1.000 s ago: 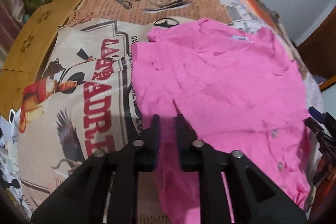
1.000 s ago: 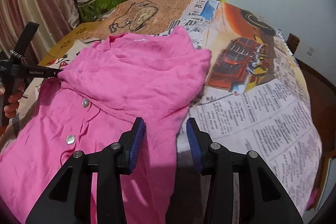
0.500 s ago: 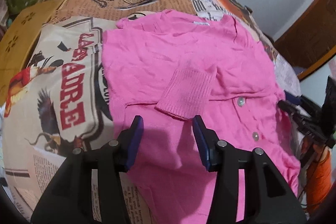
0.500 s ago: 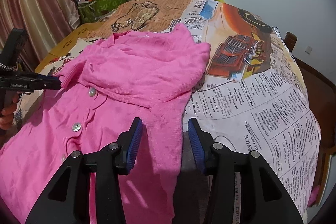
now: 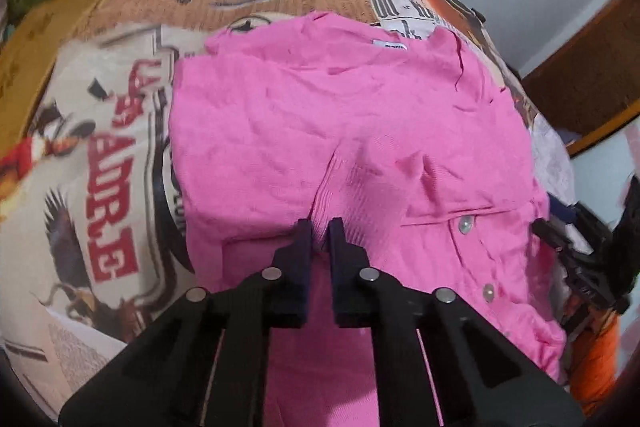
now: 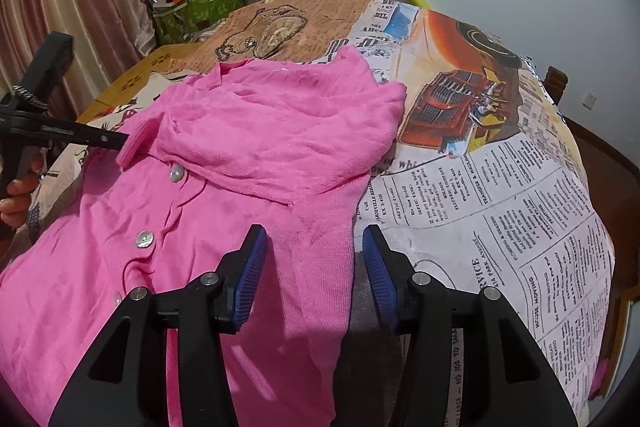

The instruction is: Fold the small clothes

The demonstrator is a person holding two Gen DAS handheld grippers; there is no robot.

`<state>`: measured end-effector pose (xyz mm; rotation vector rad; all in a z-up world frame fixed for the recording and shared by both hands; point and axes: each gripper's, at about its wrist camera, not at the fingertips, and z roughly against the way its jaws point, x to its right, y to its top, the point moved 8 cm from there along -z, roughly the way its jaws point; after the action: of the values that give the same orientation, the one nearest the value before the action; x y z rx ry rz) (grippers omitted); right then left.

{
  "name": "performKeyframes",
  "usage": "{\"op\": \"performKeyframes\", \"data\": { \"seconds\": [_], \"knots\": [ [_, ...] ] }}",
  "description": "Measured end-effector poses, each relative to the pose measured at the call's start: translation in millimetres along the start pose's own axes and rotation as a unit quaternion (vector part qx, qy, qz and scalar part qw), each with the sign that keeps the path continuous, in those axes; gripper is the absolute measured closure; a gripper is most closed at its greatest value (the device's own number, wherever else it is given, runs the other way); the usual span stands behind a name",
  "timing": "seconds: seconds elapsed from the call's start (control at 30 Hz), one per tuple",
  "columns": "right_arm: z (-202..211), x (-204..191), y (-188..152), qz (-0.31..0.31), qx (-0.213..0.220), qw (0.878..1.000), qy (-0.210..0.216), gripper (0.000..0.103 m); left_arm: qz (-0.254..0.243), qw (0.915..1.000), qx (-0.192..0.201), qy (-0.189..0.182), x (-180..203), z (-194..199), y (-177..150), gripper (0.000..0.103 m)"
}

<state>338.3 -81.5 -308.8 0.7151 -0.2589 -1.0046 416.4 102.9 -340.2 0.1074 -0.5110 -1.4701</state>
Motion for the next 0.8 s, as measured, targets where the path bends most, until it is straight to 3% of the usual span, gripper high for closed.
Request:
{"op": "performKeyframes", "data": {
  "seconds": [0.1, 0.37, 0.5, 0.67, 0.8],
  "knots": [
    [0.3, -0.1, 0.0, 0.0, 0.001, 1.0, 0.002, 0.057, -0.009, 0.9998, 0.013, 0.009, -0.2, 7.4, 3.8, 0.098],
    [0.4, -1.5, -0.5, -0.001, 0.006, 1.0, 0.003, 0.057, -0.042, 0.9928, 0.077, 0.082, -12.5, 40.9, 41.8, 0.098],
    [-0.1, -2.2, 0.4, 0.001, 0.006, 1.0, 0.0, 0.057, -0.066, 0.9875, 0.069, 0.125, -16.0, 23.4, 53.3, 0.098],
    [0.7, -1.7, 0.9, -0.001, 0.003, 1.0, 0.002, 0.057, -0.077, 0.9842, 0.023, 0.157, -24.1, -13.6, 46.5, 0.096],
    [3.1, 0.5, 1.6, -0.001, 0.003, 1.0, -0.001, 0.057, -0.058, 0.9876, 0.026, 0.144, -26.9, -6.5, 39.9, 0.089]
  ]
}}
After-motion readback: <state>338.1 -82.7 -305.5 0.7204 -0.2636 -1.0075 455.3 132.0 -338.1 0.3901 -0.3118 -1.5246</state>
